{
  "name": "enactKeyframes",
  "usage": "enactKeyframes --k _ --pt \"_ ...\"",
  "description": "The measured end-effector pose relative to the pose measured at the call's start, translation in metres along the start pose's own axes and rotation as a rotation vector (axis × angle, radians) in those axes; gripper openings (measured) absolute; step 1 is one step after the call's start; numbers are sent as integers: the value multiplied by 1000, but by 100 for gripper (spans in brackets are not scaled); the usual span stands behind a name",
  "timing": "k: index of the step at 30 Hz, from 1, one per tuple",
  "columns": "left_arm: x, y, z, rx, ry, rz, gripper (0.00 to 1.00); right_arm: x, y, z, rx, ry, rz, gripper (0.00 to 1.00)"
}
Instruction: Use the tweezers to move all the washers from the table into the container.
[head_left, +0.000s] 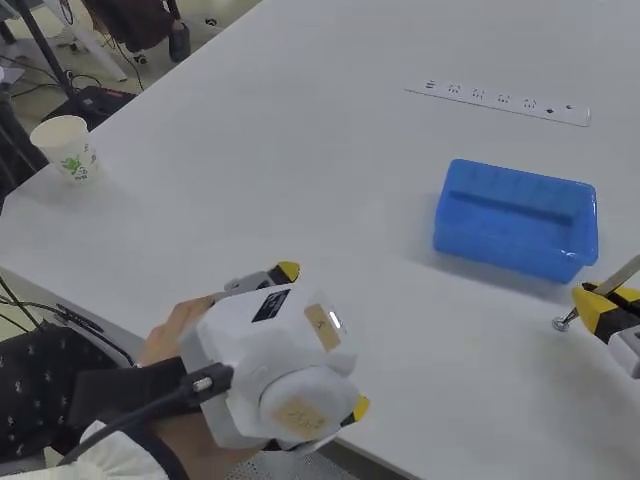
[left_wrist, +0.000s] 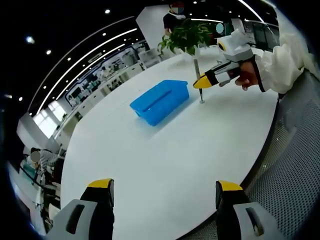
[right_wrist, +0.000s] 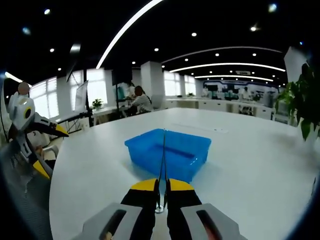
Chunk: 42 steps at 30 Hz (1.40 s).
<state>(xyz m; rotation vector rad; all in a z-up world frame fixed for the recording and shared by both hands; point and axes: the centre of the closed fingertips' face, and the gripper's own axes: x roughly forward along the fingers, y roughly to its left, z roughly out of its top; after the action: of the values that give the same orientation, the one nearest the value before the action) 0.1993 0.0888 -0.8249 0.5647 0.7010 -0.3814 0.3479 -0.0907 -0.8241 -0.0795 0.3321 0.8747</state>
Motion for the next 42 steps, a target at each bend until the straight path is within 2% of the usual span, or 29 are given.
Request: enactKeyframes --k 5,9,17,22,30,42 --pt "0 1 -1 2 4 3 85 -1 2 -1 -18 -5 3 3" --pt "1 1 -1 4 8 3 85 -3 5 -2 -61 -8 7 4" --pt "2 -1 -4 14 23 0 85 -5 4 -3 -67 -10 0 3" --pt "2 0 -4 9 24 1 85 -4 6 -3 -99 -3 3 3" --pt "3 -1 -5 9 32 -6 85 -9 -1 -7 -25 -6 -13 3" --pt "5 -4 -7 15 48 -23 85 -5 -2 -5 -10 8 -37 3"
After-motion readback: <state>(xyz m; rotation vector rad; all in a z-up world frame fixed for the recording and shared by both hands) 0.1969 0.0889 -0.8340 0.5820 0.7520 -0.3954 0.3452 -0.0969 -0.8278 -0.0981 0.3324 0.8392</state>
